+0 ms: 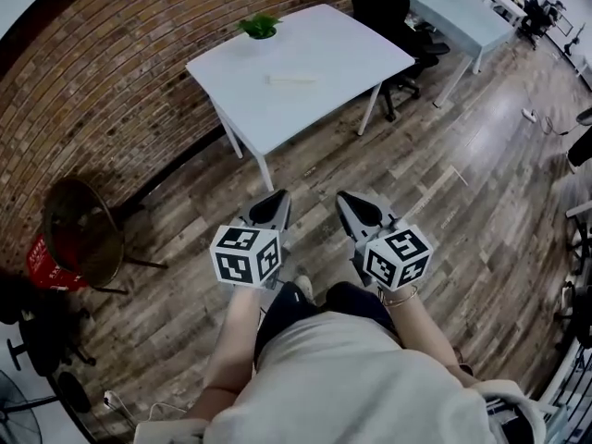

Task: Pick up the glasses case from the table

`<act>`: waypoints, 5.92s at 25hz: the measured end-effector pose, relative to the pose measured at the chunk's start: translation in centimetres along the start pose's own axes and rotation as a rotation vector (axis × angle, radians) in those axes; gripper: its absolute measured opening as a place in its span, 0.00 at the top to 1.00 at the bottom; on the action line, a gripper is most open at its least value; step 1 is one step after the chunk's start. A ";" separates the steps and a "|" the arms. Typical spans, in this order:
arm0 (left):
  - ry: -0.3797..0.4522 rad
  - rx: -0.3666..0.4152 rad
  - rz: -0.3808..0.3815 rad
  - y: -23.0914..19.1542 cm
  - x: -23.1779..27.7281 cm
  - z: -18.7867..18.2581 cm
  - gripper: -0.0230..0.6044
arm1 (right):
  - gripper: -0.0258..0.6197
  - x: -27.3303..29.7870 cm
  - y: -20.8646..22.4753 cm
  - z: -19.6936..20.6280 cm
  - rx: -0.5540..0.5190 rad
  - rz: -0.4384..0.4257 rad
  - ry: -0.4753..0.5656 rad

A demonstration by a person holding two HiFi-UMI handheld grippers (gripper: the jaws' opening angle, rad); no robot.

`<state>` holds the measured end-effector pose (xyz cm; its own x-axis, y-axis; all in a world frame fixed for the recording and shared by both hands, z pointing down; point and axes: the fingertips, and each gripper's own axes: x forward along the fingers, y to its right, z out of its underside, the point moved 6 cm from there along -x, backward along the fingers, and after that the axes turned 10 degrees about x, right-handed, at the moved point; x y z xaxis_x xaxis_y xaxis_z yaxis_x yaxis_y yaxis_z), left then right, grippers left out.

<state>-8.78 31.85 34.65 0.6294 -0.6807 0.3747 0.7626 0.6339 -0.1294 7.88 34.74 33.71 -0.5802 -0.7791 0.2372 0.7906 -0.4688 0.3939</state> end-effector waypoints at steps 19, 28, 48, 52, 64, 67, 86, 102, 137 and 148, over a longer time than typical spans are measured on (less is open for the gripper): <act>-0.042 -0.089 -0.061 -11.3 12.2 -2.3 0.95 | 0.96 16.8 12.1 -5.0 0.031 -0.067 -0.086; -0.054 -0.171 -0.166 -17.1 23.4 -7.9 0.95 | 0.96 27.8 21.8 -13.2 -0.015 -0.202 -0.154; -0.104 -0.312 -0.378 -23.6 31.8 -9.5 0.95 | 0.86 39.3 30.4 -17.1 -0.059 -0.353 -0.307; -0.127 -0.342 -0.372 -24.1 32.0 -8.6 0.95 | 0.82 40.3 30.4 -16.5 -0.073 -0.361 -0.349; -0.182 -0.378 -0.312 -26.7 32.0 -6.2 0.95 | 0.75 43.3 29.7 -15.0 -0.168 -0.327 -0.452; -0.214 -0.389 -0.280 -27.2 31.8 -5.0 0.95 | 0.72 44.2 29.6 -14.5 -0.205 -0.322 -0.492; -0.210 -0.435 -0.212 -32.8 33.0 -1.7 0.94 | 0.56 49.5 29.8 -10.3 -0.519 -0.341 -0.727; -0.160 -0.430 -0.169 -35.0 35.0 -1.2 0.95 | 0.45 54.1 29.3 -6.2 -0.767 -0.492 -0.932; -0.182 -0.400 -0.004 -32.9 37.6 -3.4 0.94 | 0.49 54.0 30.4 -6.7 -0.619 -0.501 -0.880; -0.198 -0.404 -0.002 -33.0 37.4 -3.0 0.94 | 0.49 54.5 29.8 -6.3 -0.653 -0.483 -0.892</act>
<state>-9.96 -15.64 50.21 0.6174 -0.5736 0.5383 0.7854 0.4117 -0.4621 1.07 -24.28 52.79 -0.5706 -0.0242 0.8209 0.2546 -0.9555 0.1488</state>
